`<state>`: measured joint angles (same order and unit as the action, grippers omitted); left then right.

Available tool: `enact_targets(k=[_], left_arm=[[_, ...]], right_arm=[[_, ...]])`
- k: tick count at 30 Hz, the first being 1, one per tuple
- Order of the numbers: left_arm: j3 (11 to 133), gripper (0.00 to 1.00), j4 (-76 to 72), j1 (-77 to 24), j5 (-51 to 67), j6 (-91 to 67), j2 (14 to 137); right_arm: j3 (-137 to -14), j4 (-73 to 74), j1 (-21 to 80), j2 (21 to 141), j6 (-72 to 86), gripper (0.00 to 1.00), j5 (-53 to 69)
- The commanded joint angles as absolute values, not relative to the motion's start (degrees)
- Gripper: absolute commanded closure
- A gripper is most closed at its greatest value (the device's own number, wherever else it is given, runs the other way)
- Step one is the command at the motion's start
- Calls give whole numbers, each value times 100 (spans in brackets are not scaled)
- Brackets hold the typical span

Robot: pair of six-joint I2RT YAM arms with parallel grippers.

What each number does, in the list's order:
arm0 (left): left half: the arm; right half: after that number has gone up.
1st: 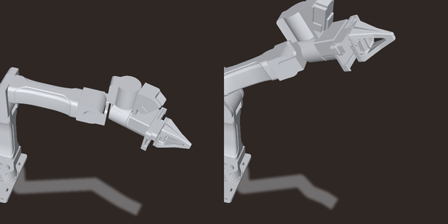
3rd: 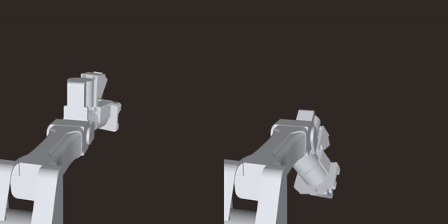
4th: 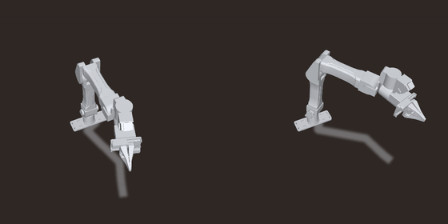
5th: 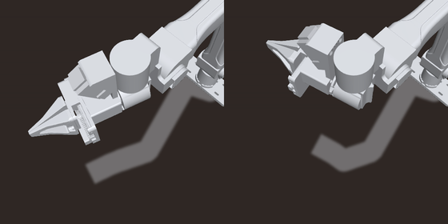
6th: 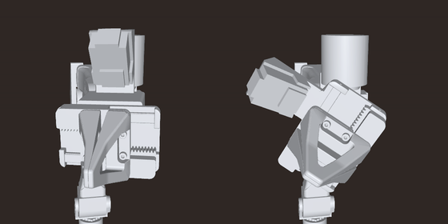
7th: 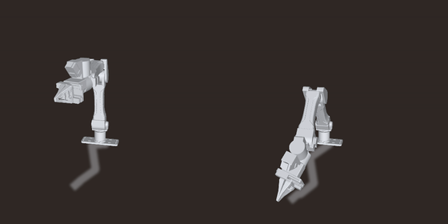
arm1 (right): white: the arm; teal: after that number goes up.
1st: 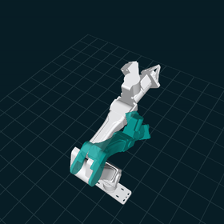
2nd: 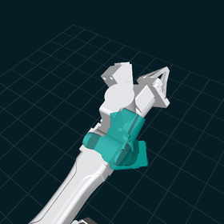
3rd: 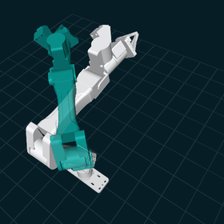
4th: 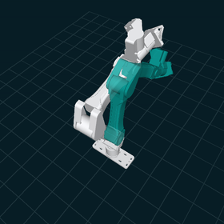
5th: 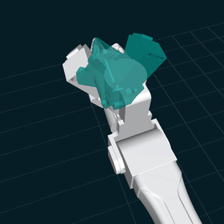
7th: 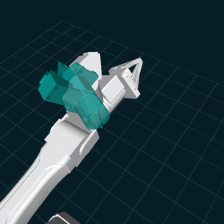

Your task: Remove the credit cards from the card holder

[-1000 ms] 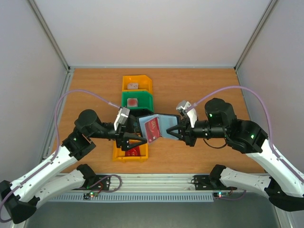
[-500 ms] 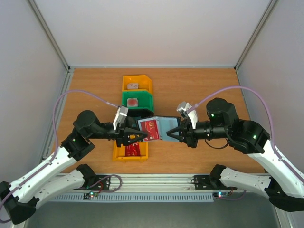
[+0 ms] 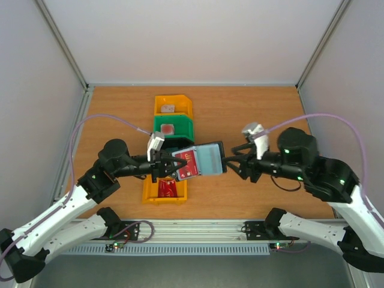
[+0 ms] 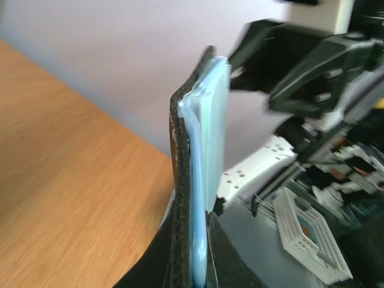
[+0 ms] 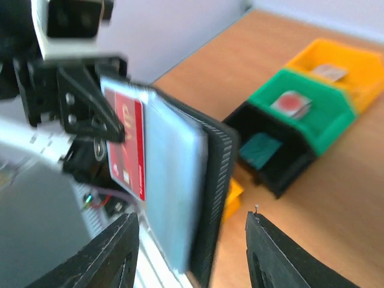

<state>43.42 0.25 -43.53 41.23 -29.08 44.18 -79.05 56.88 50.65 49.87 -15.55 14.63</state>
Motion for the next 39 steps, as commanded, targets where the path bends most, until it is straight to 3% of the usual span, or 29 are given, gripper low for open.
enact_targets(k=[1,4,7,9,18,27,34,39], left_arm=[[4315,100,660,-4353,3093,-3408,4442],[4311,100,393,-4357,3172,-3436,4464],[4320,100,90,-4355,3344,-3534,4520],[4308,100,-257,-4351,3626,-3518,4501],[4110,100,-1140,-4355,4767,-3565,4391],[4012,100,-1482,-4351,4908,-3617,4392],[4017,100,-1677,-4351,4990,-3597,4436],[4052,100,-1579,-4351,4907,-3543,4448]], right_arm=[[-8430,5879,5049,4476,-1087,53,-156],[-8582,5698,5049,4745,-934,54,1220],[-8578,5248,5100,5685,-618,52,3344],[-8605,4990,5208,6324,-530,54,3797],[-8207,4418,5203,6455,-950,60,3412],[-7406,4614,5000,5785,-817,61,3096],[-7447,4577,4992,5903,-779,61,3242],[-7502,4118,4992,6227,-704,76,4017]])
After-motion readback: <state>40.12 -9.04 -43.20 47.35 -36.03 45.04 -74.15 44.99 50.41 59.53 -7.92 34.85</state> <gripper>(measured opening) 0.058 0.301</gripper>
